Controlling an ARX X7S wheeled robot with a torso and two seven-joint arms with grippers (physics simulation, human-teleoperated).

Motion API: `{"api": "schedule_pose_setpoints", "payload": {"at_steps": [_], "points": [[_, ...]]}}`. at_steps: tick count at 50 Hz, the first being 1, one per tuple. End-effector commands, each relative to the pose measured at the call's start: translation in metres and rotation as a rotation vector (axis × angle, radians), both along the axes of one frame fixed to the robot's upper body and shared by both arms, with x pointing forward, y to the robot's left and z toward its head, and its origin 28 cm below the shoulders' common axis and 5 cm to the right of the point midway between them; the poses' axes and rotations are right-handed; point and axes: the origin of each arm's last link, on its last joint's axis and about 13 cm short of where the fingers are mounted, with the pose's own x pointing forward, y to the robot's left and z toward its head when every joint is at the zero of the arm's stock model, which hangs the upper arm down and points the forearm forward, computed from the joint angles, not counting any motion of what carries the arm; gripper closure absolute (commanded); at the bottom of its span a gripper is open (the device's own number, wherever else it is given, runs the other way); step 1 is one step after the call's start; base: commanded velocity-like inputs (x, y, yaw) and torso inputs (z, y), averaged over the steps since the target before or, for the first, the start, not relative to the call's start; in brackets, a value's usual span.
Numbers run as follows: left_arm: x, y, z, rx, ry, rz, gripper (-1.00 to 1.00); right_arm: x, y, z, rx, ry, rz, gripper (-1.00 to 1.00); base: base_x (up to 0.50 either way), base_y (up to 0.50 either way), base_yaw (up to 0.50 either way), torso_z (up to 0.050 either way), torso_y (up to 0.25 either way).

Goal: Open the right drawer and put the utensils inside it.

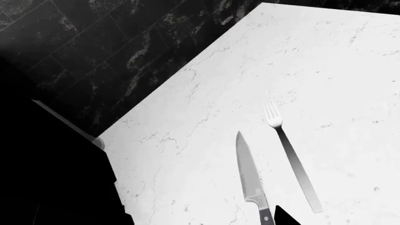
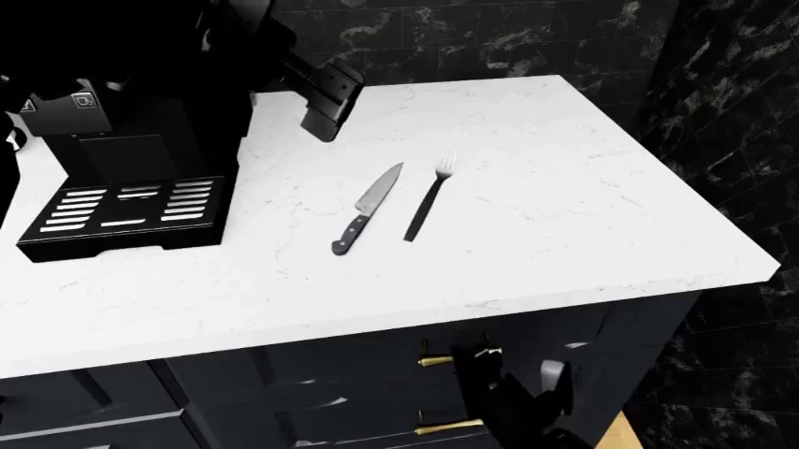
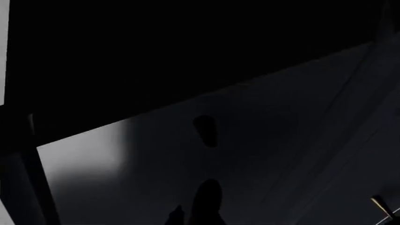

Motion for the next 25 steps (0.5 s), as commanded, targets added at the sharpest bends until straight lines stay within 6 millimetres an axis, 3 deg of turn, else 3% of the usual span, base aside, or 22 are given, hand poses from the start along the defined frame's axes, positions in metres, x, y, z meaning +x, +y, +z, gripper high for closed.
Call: {"api": "schedule_pose_setpoints", "payload": {"at_steps": [1, 21, 25], "points": [[0.000, 0.001, -0.001, 0.002, 0.004, 0.001, -1.00, 0.003, -0.001, 0.007, 0.031, -0.042, -0.006, 1.00, 0.00, 0.00, 0.00, 0.000, 0.000], [0.000, 0.001, -0.001, 0.002, 0.005, 0.000, -1.00, 0.003, -0.001, 0.008, 0.017, -0.035, -0.002, 1.00, 0.00, 0.00, 0.00, 0.000, 0.002], [0.000, 0.000, -0.005, -0.001, 0.009, -0.002, -1.00, -0.012, -0.006, 0.008, 0.133, -0.039, -0.026, 1.00, 0.00, 0.00, 0.00, 0.000, 0.000]]}}
